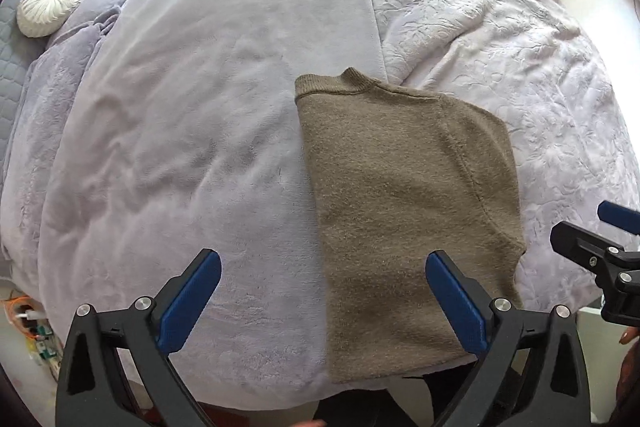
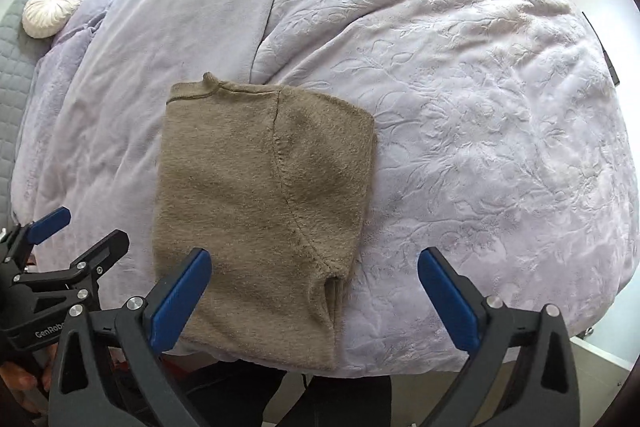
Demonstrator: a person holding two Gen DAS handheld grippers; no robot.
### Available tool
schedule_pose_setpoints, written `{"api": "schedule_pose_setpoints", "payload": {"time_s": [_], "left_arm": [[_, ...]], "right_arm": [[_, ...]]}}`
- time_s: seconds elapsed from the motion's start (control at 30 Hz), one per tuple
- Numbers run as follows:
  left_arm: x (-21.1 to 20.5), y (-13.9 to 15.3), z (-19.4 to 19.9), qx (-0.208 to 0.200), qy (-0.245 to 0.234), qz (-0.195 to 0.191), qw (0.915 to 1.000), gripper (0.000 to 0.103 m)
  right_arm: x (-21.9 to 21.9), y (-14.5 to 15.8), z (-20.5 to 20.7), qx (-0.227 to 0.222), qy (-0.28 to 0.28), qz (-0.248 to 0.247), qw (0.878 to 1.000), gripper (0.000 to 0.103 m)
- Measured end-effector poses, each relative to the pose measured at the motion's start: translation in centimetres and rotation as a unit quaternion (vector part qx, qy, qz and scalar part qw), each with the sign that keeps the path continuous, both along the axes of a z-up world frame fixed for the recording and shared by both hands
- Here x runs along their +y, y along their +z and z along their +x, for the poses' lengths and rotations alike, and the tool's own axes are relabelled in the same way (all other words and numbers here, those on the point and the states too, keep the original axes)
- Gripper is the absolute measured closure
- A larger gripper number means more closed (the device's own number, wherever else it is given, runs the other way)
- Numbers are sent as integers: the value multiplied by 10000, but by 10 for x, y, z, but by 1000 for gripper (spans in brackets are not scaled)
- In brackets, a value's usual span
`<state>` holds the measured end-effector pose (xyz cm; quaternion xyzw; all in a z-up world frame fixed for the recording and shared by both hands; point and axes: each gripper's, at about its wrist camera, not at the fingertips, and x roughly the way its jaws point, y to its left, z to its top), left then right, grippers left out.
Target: Fold small clothes
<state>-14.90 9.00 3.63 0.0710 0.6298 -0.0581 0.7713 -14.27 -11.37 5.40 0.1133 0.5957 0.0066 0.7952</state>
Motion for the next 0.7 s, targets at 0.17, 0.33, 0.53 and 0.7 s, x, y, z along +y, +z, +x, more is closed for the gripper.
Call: {"api": "schedule_pose_setpoints", "payload": {"time_s": [0.17, 0.33, 0.53, 0.7], "left_arm": [[1, -3, 1, 194, 127, -54, 9997, 0], [3, -4, 2, 226, 212, -28, 9995, 0], [6, -2, 4, 231, 322, -5, 9992, 0], [5, -1, 5, 213, 304, 24, 9993, 0]], "right_arm": [[-1, -4, 0, 108, -100, 8, 9999, 0], [1, -2, 1, 85, -100, -59, 9999, 0], [2, 0, 4, 87, -138, -173, 9997, 0], [3, 0, 5, 76, -130, -211, 9997, 0]]}}
